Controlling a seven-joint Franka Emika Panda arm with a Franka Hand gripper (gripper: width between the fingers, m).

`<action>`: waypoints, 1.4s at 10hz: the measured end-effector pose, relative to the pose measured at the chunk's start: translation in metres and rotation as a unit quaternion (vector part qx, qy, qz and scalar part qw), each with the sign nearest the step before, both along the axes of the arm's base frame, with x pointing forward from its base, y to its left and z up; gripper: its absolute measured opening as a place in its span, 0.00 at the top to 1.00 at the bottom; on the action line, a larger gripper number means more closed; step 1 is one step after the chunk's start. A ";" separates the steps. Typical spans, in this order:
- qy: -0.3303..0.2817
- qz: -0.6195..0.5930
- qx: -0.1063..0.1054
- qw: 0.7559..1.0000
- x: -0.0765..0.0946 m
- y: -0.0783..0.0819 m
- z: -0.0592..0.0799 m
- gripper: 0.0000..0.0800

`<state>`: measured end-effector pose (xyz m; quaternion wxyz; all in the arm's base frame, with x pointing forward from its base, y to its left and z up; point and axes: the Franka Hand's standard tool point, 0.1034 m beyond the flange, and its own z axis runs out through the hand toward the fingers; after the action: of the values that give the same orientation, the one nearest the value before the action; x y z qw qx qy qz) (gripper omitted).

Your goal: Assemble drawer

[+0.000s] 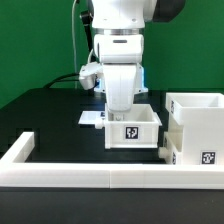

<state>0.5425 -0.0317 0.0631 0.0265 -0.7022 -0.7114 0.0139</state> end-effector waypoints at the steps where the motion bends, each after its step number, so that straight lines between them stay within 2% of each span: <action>1: -0.005 0.004 0.002 1.000 0.009 0.006 0.000 0.94; 5: -0.014 0.006 0.005 1.000 0.011 0.009 -0.005 0.94; 14: -0.018 0.003 0.005 1.000 0.012 0.015 -0.005 0.94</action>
Offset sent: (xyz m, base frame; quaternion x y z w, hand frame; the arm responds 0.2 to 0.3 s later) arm 0.0056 0.0089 -0.0022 -0.0118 0.0050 -0.0074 0.9999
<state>0.5541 -0.0167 0.0584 0.0168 -0.7002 -0.7138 -0.0026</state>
